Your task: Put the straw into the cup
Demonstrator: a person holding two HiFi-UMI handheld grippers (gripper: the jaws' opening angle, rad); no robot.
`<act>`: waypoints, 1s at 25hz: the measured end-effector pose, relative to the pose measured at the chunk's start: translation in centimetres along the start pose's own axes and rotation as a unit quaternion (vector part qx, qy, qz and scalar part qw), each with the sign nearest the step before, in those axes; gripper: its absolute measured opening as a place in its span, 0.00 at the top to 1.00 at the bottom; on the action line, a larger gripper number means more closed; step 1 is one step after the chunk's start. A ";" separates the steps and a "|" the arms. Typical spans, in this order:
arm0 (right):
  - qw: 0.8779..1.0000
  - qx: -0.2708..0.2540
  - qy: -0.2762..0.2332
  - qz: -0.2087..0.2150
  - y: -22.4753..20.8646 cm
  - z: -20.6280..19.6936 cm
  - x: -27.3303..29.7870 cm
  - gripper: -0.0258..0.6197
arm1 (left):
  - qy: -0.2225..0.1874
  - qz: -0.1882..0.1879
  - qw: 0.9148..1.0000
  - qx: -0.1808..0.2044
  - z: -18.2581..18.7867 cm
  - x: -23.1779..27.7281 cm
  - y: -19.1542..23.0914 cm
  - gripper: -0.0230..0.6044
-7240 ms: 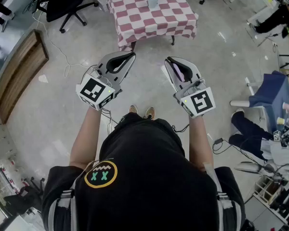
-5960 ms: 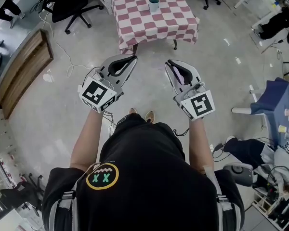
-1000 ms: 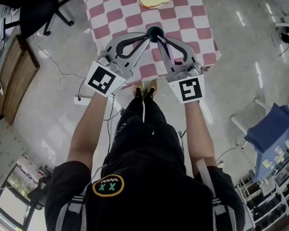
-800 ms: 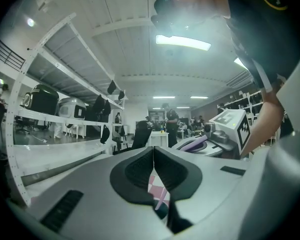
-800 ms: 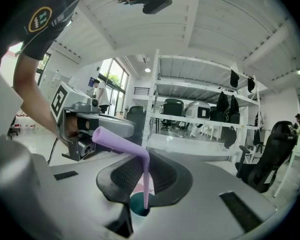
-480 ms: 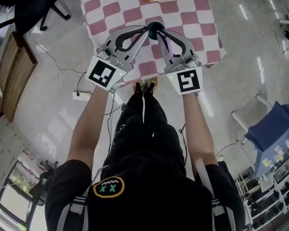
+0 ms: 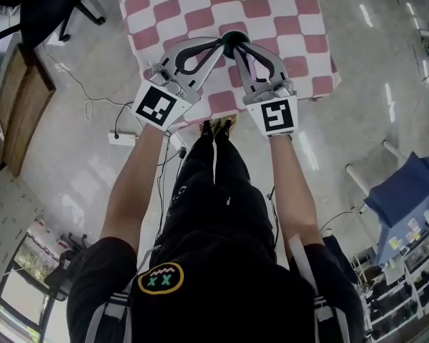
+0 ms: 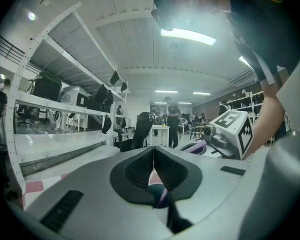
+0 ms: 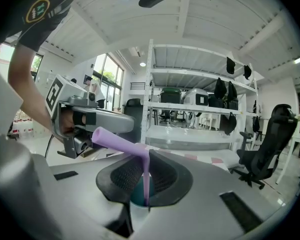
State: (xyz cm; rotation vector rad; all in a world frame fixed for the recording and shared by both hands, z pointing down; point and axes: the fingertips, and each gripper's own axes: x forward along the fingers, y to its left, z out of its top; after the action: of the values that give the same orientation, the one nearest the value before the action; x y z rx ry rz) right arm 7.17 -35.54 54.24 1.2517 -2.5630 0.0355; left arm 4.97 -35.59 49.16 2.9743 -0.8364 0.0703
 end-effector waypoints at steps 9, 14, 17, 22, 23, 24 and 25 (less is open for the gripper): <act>1.000 0.008 0.019 -0.004 -0.1 -1.9 0.6 0.88 | 0.007 -0.005 1.000 -0.003 -0.8 0.4 0.3 0.93; 1.000 0.009 0.025 -0.009 -0.2 -2.4 0.7 0.88 | 0.011 -0.006 1.000 -0.001 -1.0 0.2 0.3 0.93; 1.000 0.009 0.026 -0.011 -0.2 -2.5 0.7 0.88 | 0.012 -0.008 1.000 -0.001 -1.0 0.2 0.3 0.93; 1.000 0.006 0.020 -0.015 -0.1 -2.4 0.8 0.87 | 0.014 -0.013 1.000 0.001 -1.2 0.1 0.3 0.93; 1.000 0.007 0.020 -0.017 -0.2 -2.4 0.7 0.87 | 0.015 -0.014 1.000 0.002 -1.2 0.1 0.3 0.93; 1.000 0.007 0.019 -0.018 -0.2 -2.4 0.7 0.87 | 0.015 -0.014 1.000 0.002 -1.2 0.1 0.3 0.93; 1.000 0.009 0.021 -0.020 -0.2 -2.4 0.6 0.86 | 0.015 -0.014 1.000 0.002 -1.2 0.1 0.3 0.93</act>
State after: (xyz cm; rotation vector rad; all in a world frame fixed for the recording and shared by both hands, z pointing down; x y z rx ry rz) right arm 7.57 -35.81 56.73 1.2945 -2.5072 0.0764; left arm 4.84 -35.80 50.39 2.9803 -0.7926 0.1142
